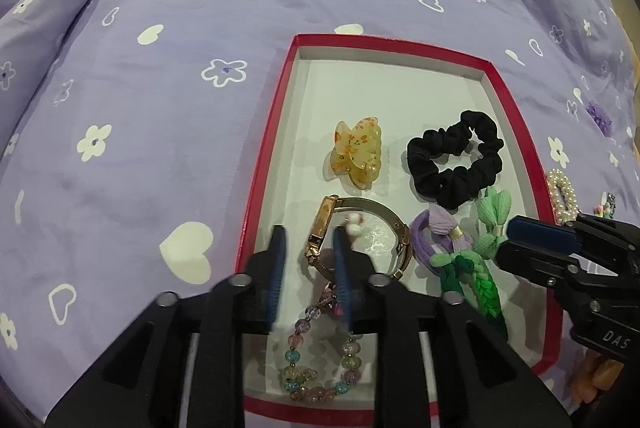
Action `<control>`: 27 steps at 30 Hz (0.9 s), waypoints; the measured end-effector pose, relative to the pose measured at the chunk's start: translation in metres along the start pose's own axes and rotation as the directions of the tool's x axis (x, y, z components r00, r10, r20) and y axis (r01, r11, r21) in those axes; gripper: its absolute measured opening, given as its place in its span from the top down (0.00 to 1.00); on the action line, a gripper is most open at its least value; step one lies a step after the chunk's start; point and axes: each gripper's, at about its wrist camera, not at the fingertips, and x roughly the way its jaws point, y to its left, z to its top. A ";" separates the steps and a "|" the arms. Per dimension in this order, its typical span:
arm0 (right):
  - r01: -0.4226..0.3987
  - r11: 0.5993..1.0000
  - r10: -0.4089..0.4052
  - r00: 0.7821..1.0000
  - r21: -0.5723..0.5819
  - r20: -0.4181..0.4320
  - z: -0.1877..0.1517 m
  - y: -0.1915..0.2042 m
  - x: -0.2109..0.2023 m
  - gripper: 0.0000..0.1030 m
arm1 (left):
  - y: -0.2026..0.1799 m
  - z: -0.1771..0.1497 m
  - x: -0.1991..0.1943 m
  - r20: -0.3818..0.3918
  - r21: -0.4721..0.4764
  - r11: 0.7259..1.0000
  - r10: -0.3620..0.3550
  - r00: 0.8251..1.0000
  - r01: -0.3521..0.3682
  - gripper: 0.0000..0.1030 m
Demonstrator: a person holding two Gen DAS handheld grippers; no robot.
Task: Organize jewelry
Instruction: 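Open both tools to drop the watch and hair ties in the lid, then move both tools back over the beaded bracelet and silver chain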
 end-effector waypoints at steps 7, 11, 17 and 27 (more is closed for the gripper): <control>-0.012 1.000 0.011 0.998 0.022 0.069 -0.006 -0.001 -0.034 0.65 | 0.004 -0.006 -0.021 0.044 -0.050 0.999 -0.013 0.999 0.016 0.61; -0.019 0.998 0.012 0.993 0.058 0.116 -0.015 -0.011 -0.059 0.63 | 0.005 -0.011 -0.035 0.069 -0.095 0.995 -0.031 0.997 0.038 0.56; 0.006 0.992 -0.027 0.987 0.129 0.161 -0.037 -0.036 -0.094 0.61 | -0.002 -0.027 -0.052 0.088 -0.140 0.987 -0.072 0.994 0.084 0.55; 0.067 0.966 -0.118 0.973 0.249 0.196 -0.082 -0.080 -0.143 0.59 | -0.044 -0.041 -0.071 0.090 -0.091 0.985 -0.140 0.986 0.149 0.55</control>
